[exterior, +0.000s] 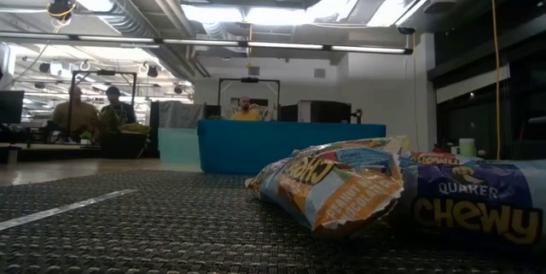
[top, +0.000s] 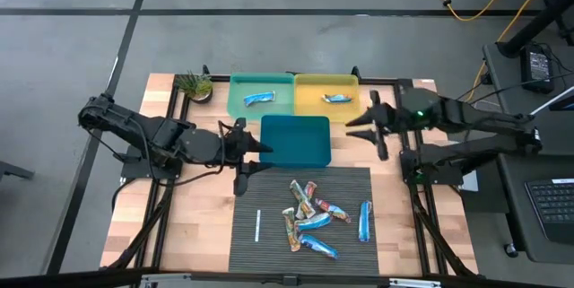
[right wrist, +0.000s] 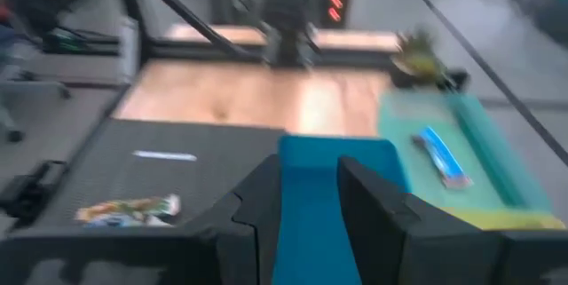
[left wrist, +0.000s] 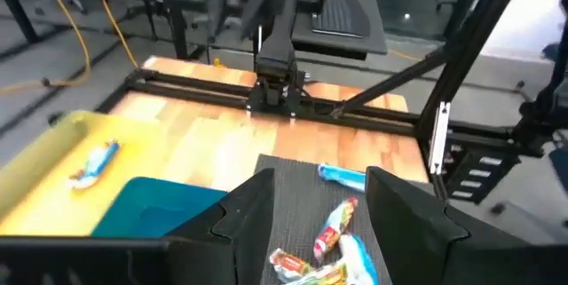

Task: Pick and place Granola Bars by type
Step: Put the yellow granola bar into the yellow bin

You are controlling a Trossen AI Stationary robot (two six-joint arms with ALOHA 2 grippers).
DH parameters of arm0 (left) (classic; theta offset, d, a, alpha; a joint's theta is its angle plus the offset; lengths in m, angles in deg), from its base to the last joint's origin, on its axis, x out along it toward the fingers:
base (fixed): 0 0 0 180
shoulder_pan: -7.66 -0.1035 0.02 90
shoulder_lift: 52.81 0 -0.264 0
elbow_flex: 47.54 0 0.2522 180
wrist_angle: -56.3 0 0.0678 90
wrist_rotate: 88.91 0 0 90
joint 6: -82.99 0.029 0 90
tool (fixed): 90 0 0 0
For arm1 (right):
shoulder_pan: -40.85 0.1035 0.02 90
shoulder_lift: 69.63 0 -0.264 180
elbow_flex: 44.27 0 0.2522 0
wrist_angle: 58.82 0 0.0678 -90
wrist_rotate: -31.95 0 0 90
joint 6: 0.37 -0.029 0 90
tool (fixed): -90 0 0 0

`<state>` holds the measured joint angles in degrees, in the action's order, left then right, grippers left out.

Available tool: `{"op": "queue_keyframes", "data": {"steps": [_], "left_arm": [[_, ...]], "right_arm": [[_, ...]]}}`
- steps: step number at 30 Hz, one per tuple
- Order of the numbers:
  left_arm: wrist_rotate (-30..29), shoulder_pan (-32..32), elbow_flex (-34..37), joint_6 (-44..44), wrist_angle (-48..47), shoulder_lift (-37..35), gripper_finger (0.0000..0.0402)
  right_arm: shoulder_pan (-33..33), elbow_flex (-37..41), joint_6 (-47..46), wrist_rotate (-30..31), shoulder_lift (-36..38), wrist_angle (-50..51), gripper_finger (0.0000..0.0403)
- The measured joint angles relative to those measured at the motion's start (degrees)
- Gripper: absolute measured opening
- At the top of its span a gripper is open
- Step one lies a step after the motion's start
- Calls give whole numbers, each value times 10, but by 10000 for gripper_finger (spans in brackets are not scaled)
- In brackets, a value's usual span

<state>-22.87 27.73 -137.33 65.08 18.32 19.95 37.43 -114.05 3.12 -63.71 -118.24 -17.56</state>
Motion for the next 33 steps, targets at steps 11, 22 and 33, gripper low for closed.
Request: {"op": "queue_keyframes", "data": {"steps": [11, 22, 33], "left_arm": [[150, -66, 0, 30, -45, 94, 169], [164, -86, 0, 140, -44, 209, 171], [189, -86, 0, 211, -40, 308, 225]], "right_arm": [[66, 11, -18, 0, 38, -7, 115], [86, 11, -30, 1, 37, 3, 115], [86, 11, 12, 1, 36, 18, 115]]}}
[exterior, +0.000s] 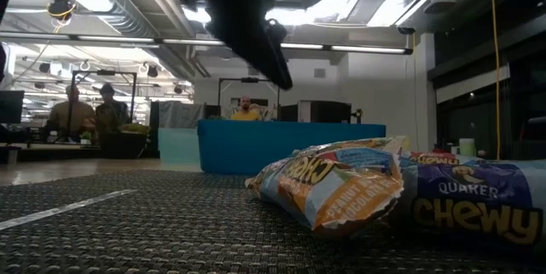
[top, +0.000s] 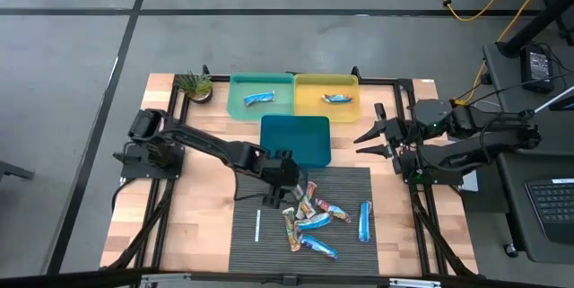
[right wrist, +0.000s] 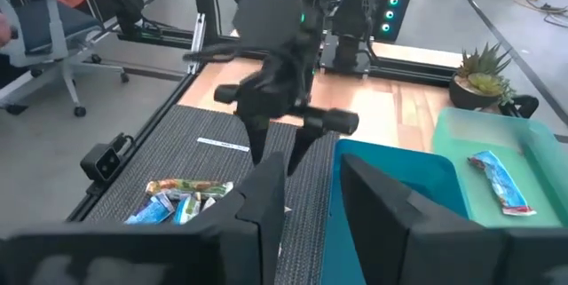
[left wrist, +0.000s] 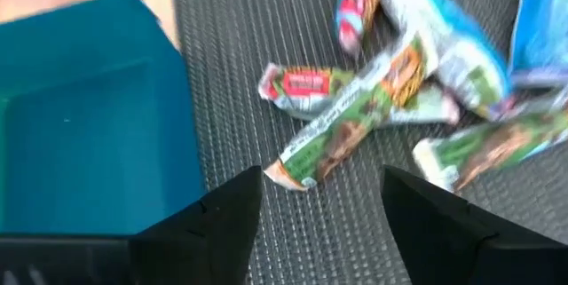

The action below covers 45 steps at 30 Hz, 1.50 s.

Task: Pick and place Granola Bars by type
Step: Put the yellow granola bar into the yellow bin

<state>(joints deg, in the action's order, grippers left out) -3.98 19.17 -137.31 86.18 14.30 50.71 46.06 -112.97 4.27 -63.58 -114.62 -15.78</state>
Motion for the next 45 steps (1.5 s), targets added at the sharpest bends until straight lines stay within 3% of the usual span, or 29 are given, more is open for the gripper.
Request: {"op": "queue_keyframes", "data": {"steps": [11, 34, 45], "left_arm": [[-27, -3, 0, 113, 71, 74, 230], [22, -4, 0, 96, 105, 118, 228], [31, -4, 0, 93, 102, 125, 199]], "right_arm": [[0, 0, 2, 1, 0, 2, 115], [0, 0, 3, -1, 0, 15, 115], [0, 0, 1, -1, 0, 15, 115]]}}
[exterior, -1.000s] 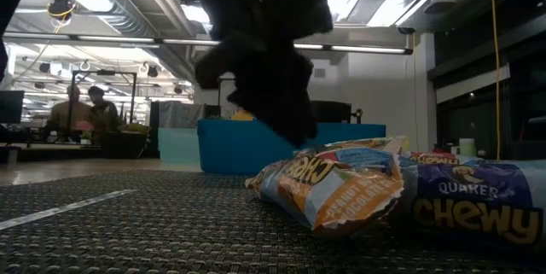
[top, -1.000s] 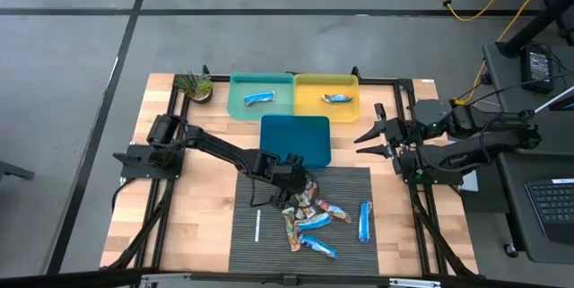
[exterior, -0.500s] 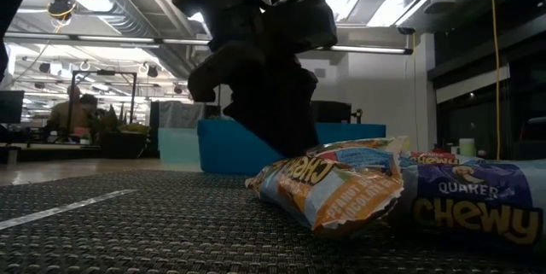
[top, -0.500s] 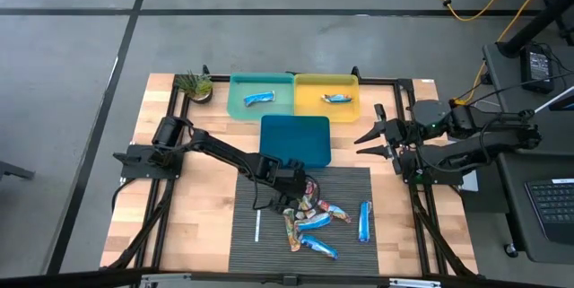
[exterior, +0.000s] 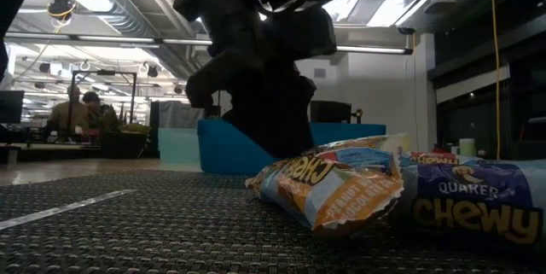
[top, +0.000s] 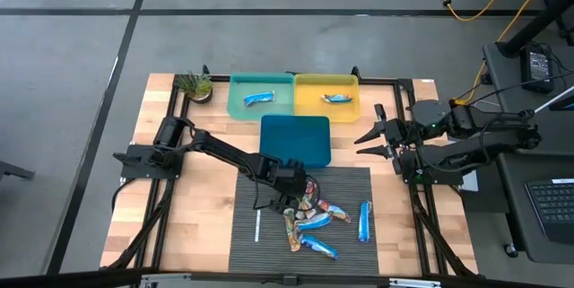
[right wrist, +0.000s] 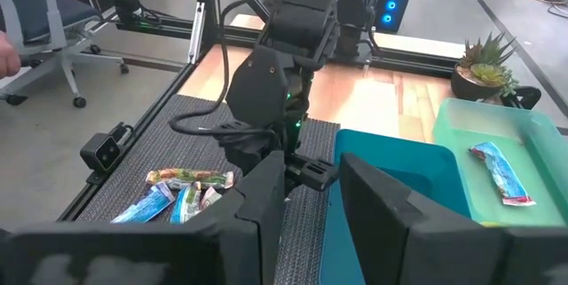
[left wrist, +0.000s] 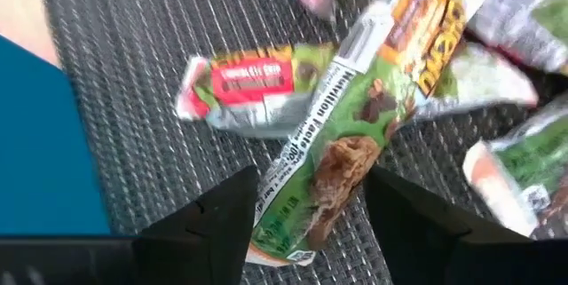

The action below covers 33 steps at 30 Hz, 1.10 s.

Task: Pick and place Granola Bars by type
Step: Put the yellow granola bar into the yellow bin

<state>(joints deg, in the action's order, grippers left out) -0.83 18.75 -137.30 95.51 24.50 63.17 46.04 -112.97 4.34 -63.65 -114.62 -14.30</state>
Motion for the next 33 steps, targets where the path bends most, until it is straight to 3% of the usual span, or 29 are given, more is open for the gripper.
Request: {"op": "queue_keyframes", "data": {"steps": [26, 33], "left_arm": [[16, 1, -1, -60, 15, 8, 84], [8, 1, -65, -63, -30, -1, 67]], "right_arm": [[0, 0, -1, 0, 0, 9, 115], [0, 0, -1, 0, 0, 9, 115]]}}
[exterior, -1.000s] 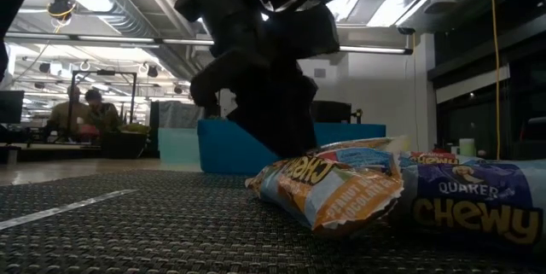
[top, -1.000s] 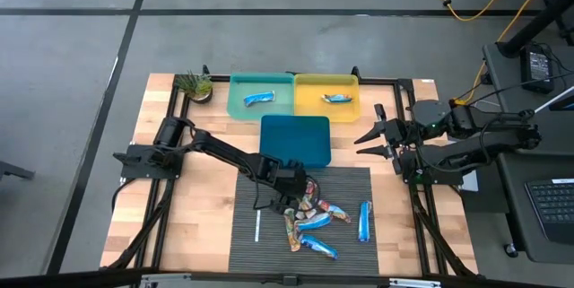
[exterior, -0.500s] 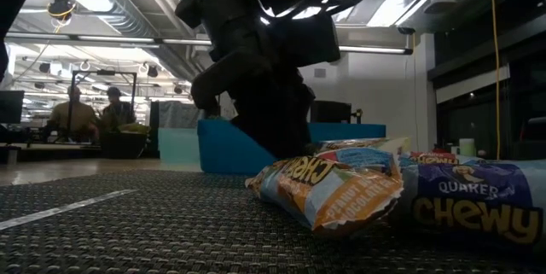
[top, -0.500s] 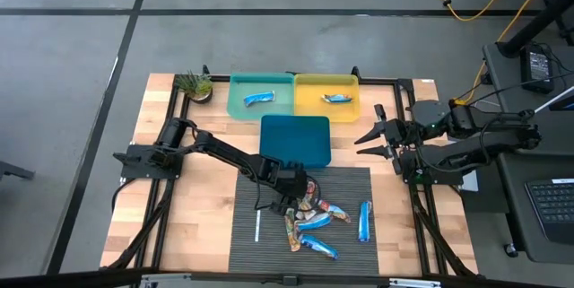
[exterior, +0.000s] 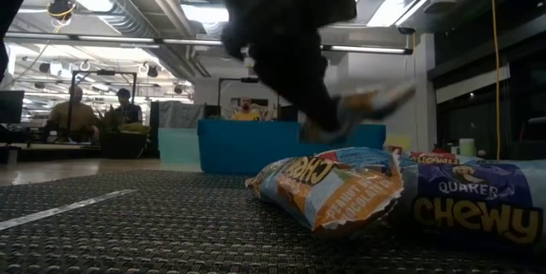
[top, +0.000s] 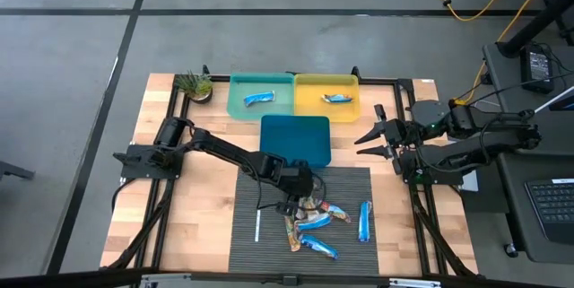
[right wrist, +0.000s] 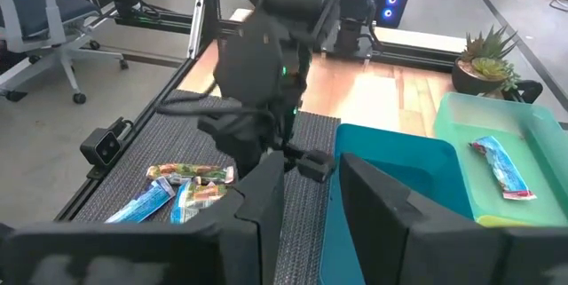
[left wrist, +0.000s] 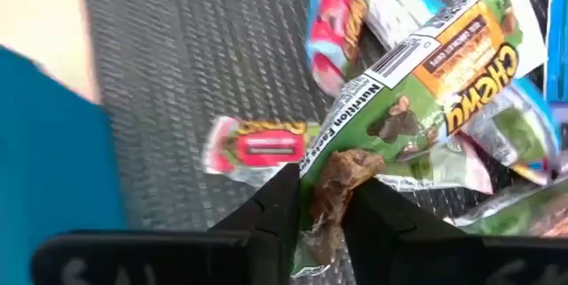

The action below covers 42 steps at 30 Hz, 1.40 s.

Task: Pick and place Granola Bars by type
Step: Put the yellow granola bar into the yellow bin

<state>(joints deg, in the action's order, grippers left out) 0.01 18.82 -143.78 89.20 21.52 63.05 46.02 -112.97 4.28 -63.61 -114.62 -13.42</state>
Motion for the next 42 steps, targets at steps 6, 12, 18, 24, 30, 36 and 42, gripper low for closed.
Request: {"op": "queue_keyframes", "data": {"steps": [6, 12, 18, 24, 30, 36, 42], "left_arm": [[-67, -1, -52, 10, -52, -38, 61], [-134, -8, -57, 12, -60, -99, 61], [-188, -11, -57, 11, -77, -157, 61], [-260, -12, -57, 11, -93, -215, 61], [-309, -12, -57, 10, -96, -262, 61], [-331, -12, -57, -6, -95, -295, 61], [-339, -12, -57, -11, -96, -305, 61]], "right_arm": [[0, 0, 3, 1, 0, 1, 115], [0, 0, 17, 2, 0, 2, 115], [0, 0, 20, 1, 0, 2, 115], [0, 0, 35, 1, 0, 6, 115], [0, 0, 44, 1, 0, 5, 115], [0, 0, 47, 1, -6, 2, 115], [0, 0, 49, 18, -23, -12, 115]]}}
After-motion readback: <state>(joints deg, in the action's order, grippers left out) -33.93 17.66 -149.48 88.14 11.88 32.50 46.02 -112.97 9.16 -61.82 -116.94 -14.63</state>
